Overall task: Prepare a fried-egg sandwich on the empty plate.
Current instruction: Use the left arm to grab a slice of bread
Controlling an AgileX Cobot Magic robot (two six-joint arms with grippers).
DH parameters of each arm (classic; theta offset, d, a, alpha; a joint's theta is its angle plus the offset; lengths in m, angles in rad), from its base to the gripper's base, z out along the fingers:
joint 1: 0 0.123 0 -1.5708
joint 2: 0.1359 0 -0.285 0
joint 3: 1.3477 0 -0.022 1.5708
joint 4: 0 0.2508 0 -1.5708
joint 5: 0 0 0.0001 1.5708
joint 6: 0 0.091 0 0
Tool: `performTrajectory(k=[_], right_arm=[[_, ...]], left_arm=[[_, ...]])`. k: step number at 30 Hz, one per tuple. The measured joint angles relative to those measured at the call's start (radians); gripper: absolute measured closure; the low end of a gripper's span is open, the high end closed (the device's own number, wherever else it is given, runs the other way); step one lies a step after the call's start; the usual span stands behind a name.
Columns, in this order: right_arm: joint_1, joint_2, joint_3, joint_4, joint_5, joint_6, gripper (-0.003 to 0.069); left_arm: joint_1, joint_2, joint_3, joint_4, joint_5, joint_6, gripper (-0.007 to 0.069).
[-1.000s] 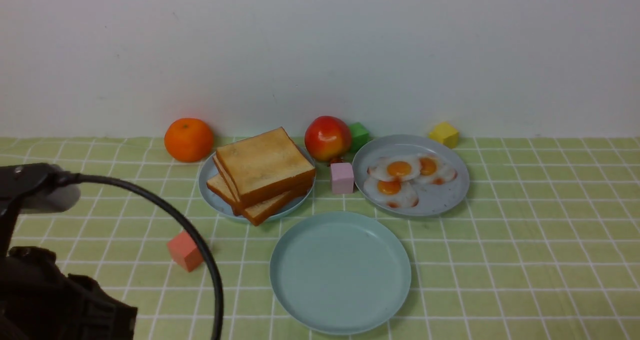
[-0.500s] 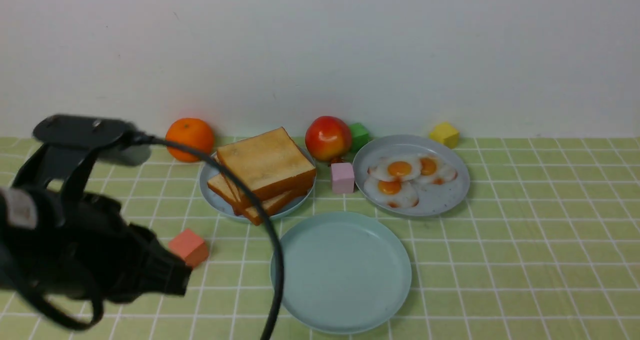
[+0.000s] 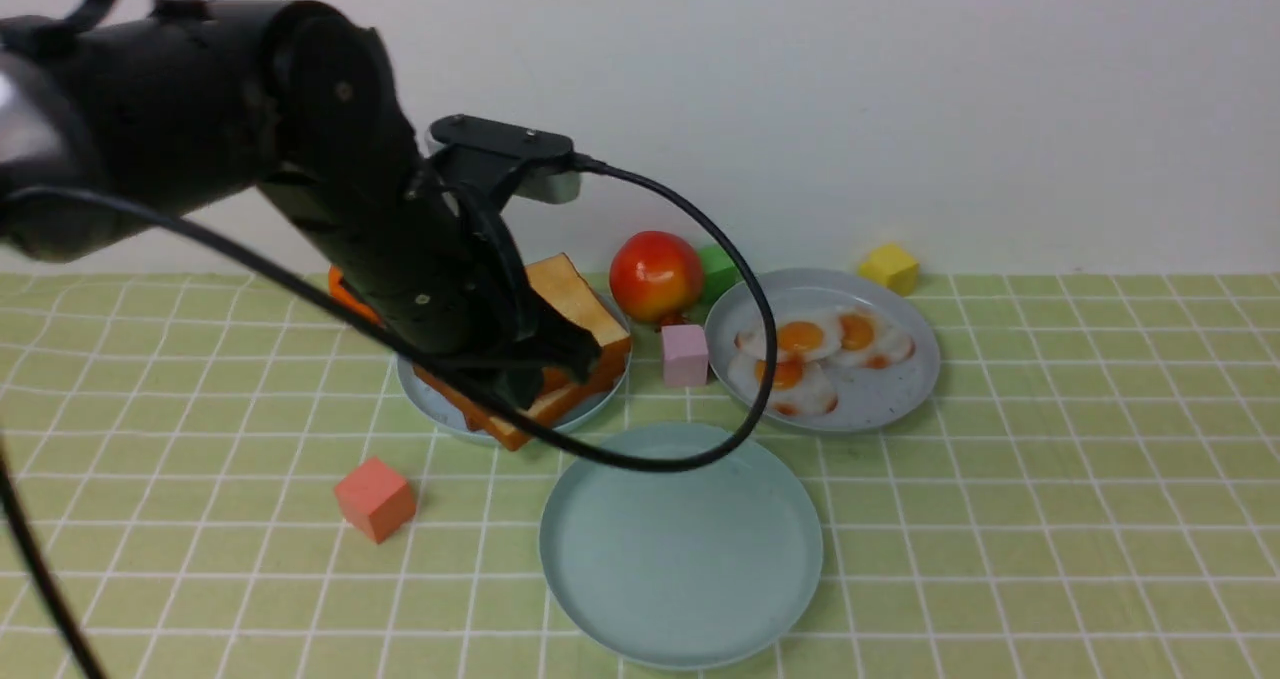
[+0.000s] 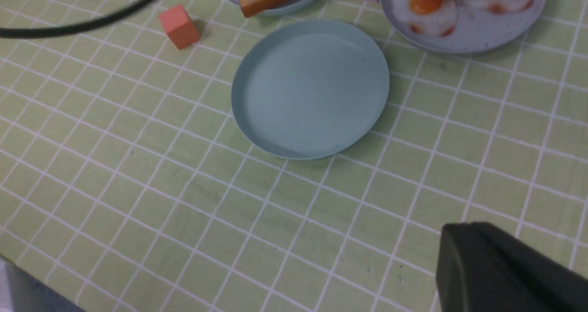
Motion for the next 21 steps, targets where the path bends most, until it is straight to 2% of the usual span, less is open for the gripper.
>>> performTrajectory(k=[5, 10, 16, 21], right_arm=[[0.005, 0.0, -0.003, -0.004, -0.001, 0.0, 0.0655], [0.005, 0.0, -0.004, -0.005, -0.002, -0.002, 0.0652], [0.006, 0.0, -0.004, -0.005, -0.002, -0.002, 0.0647], [0.006, 0.0, -0.004, -0.005, -0.002, -0.002, 0.0643]], left_arm=[[0.0, 0.106, -0.119, 0.094, 0.01, 0.004, 0.0588], [0.0, 0.167, -0.172, 0.194, -0.058, 0.004, 0.0512], [0.0, 0.239, -0.176, 0.262, -0.131, 0.005, 0.0315], [0.0, 0.278, -0.176, 0.275, -0.196, 0.012, 0.0224]])
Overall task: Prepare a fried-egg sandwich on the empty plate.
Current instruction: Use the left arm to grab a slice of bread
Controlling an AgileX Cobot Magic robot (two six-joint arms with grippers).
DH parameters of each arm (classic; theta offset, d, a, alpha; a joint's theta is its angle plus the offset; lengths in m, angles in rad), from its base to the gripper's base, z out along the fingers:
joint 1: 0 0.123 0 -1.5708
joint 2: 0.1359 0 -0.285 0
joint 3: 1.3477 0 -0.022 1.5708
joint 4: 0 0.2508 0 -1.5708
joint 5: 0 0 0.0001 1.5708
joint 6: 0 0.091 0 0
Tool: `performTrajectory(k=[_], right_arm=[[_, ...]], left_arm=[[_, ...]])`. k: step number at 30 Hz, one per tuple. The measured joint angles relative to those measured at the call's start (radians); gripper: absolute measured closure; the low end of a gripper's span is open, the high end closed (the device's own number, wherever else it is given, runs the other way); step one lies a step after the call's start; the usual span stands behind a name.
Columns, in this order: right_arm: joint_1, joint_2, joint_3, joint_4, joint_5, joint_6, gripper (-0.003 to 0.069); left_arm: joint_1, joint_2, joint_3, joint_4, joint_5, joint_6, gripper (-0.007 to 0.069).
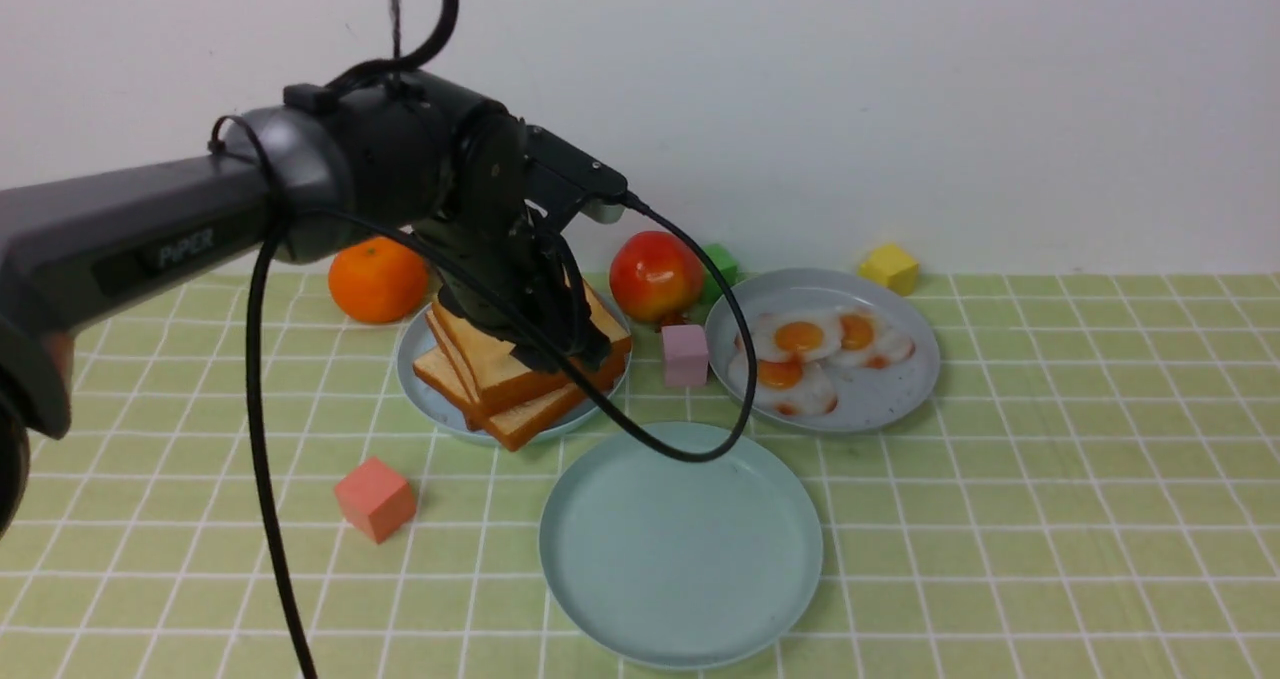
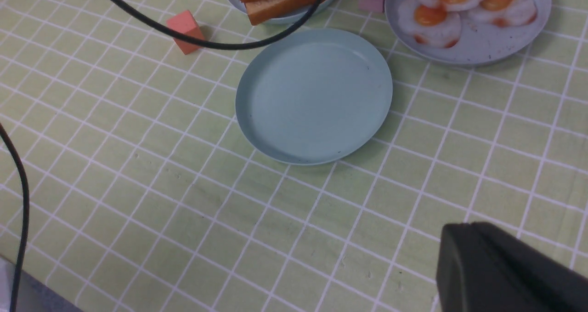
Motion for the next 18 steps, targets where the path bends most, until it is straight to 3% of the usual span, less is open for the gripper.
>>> performTrajectory(k=[18], right_arm=[[0.0, 0.0, 0.0, 0.0, -0.004, -0.027, 0.0631]], left_arm=[[-0.001, 0.062, -0.003, 0.06, -0.066, 0.099, 0.02]])
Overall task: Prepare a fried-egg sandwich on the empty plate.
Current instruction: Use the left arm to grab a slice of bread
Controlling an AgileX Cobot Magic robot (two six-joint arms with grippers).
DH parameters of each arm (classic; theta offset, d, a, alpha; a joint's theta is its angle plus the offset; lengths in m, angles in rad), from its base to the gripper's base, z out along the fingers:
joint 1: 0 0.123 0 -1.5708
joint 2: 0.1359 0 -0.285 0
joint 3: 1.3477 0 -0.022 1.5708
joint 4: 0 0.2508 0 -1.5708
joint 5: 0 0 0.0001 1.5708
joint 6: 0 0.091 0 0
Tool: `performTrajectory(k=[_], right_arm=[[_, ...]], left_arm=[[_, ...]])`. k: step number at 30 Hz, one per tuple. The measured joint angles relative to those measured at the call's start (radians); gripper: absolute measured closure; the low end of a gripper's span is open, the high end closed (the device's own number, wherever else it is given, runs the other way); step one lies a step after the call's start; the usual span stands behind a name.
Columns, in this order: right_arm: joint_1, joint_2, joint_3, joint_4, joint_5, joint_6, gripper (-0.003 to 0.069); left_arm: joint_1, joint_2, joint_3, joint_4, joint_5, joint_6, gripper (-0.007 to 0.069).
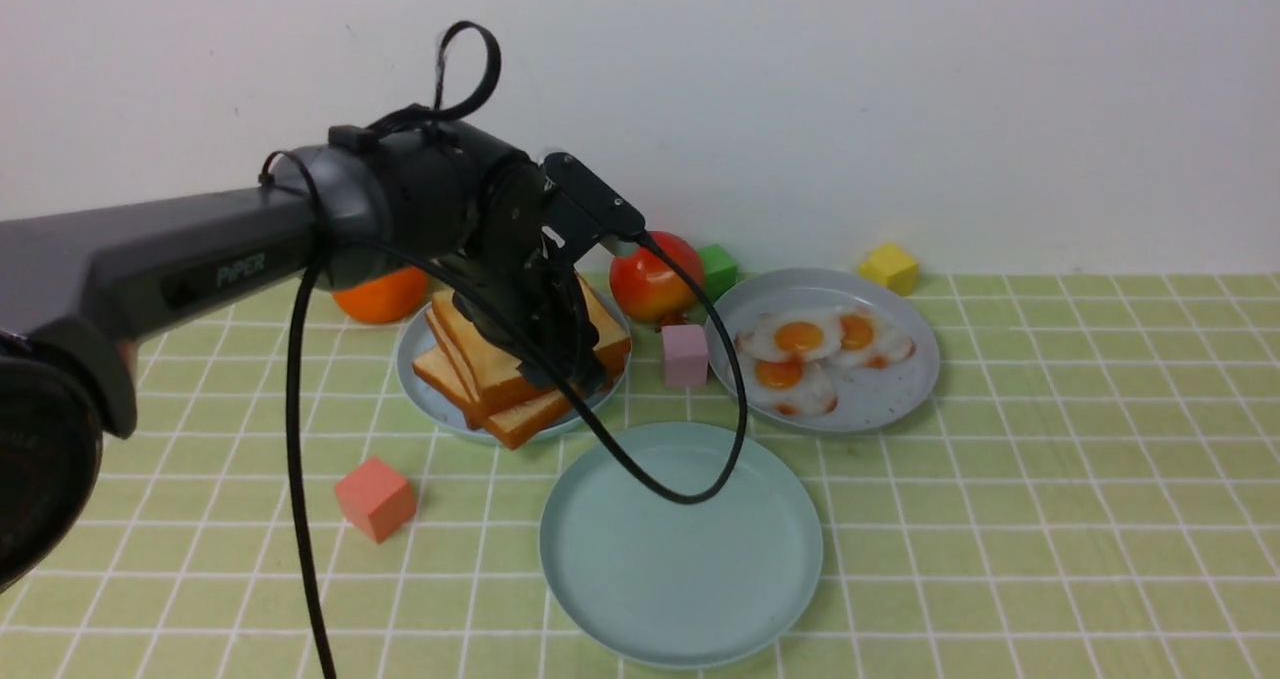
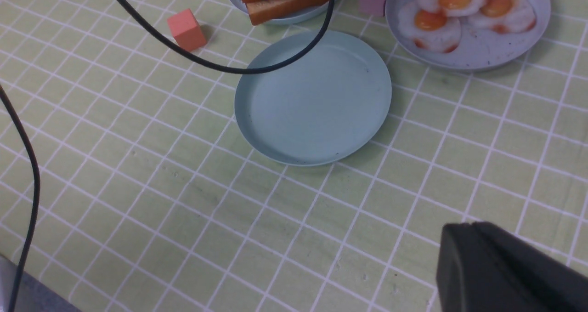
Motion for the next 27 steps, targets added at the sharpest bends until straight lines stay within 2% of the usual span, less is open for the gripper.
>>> performTrajectory(k=[3, 6, 10, 11, 12, 14, 21, 27], right_arm=[[0.0, 0.0, 0.0, 0.0, 0.0, 0.0, 0.0631], [0.0, 0.0, 0.0, 0.0, -0.001, 0.0, 0.0631], [0.0, 0.0, 0.0, 0.0, -0.002, 0.0, 0.0631], [0.0, 0.0, 0.0, 0.0, -0.002, 0.0, 0.0631], [0.0, 0.0, 0.0, 0.0, -0.002, 0.0, 0.0631], [0.0, 0.0, 0.0, 0.0, -0.002, 0.0, 0.0629], [0.0, 0.0, 0.0, 0.0, -0.002, 0.0, 0.0628], [0.0, 0.0, 0.0, -0.002, 0.0, 0.0, 0.0623]], left_arm=[[0.0, 0.01, -0.005, 0.021, -0.007, 0.002, 0.0214], [0.0, 0.016, -0.008, 0.026, -0.012, 0.003, 0.0267], [-0.005, 0.016, -0.008, 0.031, -0.016, 0.007, 0.0437], [-0.005, 0.016, -0.008, 0.031, -0.016, 0.007, 0.0448], [-0.006, 0.016, -0.008, 0.033, -0.016, 0.01, 0.0532], [-0.008, 0.016, -0.008, 0.037, -0.016, 0.011, 0.0592], [-0.011, -0.047, -0.008, 0.038, 0.039, 0.011, 0.0596], [-0.094, -0.172, -0.008, 0.041, 0.137, -0.037, 0.0596]])
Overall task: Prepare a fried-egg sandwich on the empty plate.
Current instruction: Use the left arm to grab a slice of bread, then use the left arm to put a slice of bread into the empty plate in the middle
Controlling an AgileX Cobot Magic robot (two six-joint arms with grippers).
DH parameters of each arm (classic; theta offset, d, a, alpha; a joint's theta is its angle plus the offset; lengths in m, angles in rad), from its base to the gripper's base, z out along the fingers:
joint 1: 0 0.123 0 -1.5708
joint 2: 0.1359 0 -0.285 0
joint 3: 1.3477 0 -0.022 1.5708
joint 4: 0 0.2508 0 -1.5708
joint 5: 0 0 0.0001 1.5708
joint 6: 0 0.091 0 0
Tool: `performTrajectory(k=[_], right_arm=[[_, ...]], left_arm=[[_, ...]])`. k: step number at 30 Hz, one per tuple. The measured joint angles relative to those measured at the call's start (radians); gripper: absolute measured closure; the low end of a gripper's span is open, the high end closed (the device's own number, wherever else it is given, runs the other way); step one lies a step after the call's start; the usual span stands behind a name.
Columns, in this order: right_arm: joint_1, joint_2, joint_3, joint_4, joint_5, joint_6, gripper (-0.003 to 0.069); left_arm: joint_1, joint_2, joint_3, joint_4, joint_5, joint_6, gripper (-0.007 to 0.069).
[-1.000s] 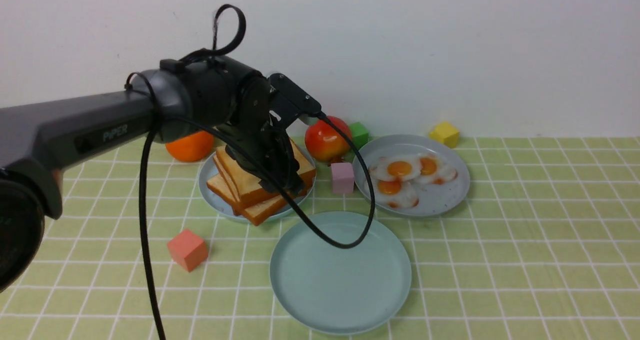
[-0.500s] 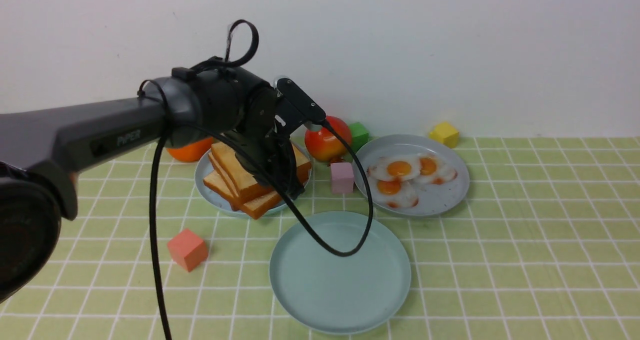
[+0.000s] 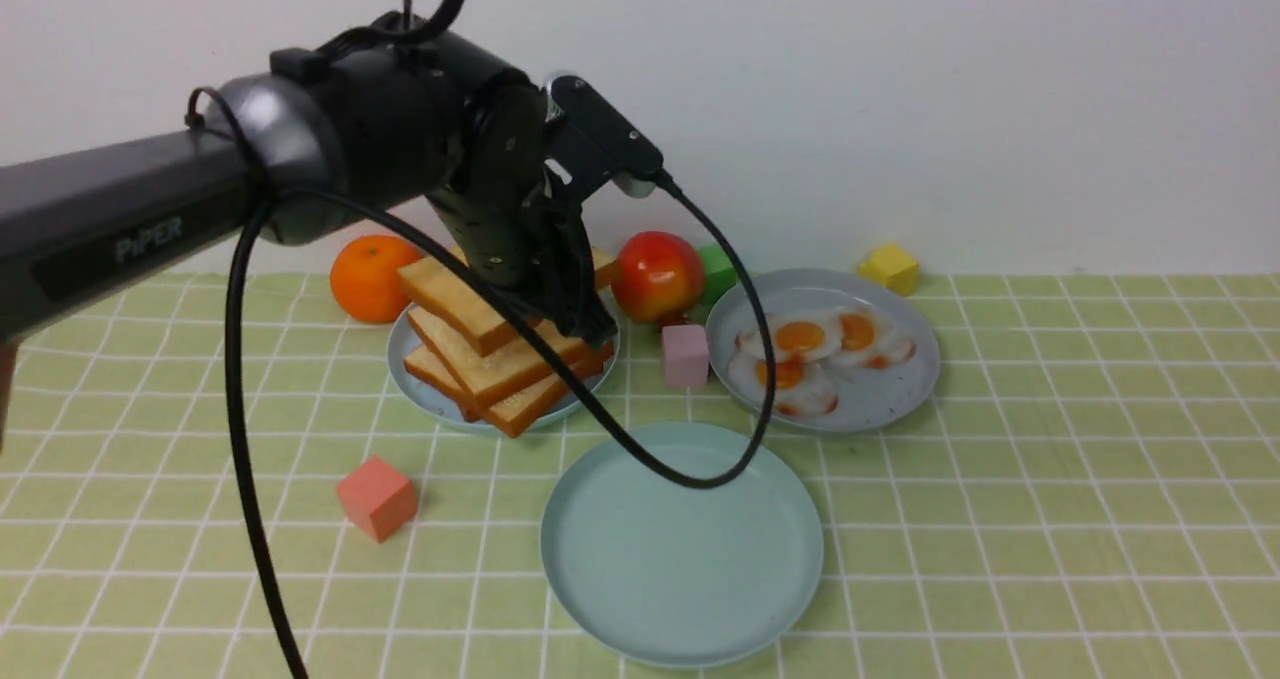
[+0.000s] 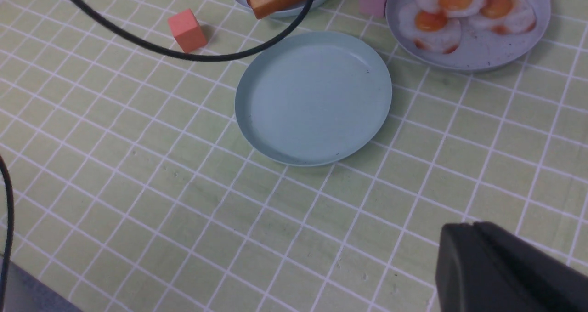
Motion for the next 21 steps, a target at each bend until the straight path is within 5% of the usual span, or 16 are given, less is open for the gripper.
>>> performTrajectory(k=[10, 21], right_arm=[[0.0, -0.023, 0.0, -0.028, 0.029, 0.0, 0.0616], [0.0, -0.12, 0.0, -0.072, 0.035, 0.0, 0.061]], left_arm=[[-0.282, -0.01, 0.0, -0.017, 0.171, -0.12, 0.0596], [-0.32, 0.071, 0.0, -0.065, 0.201, -0.138, 0.0596]])
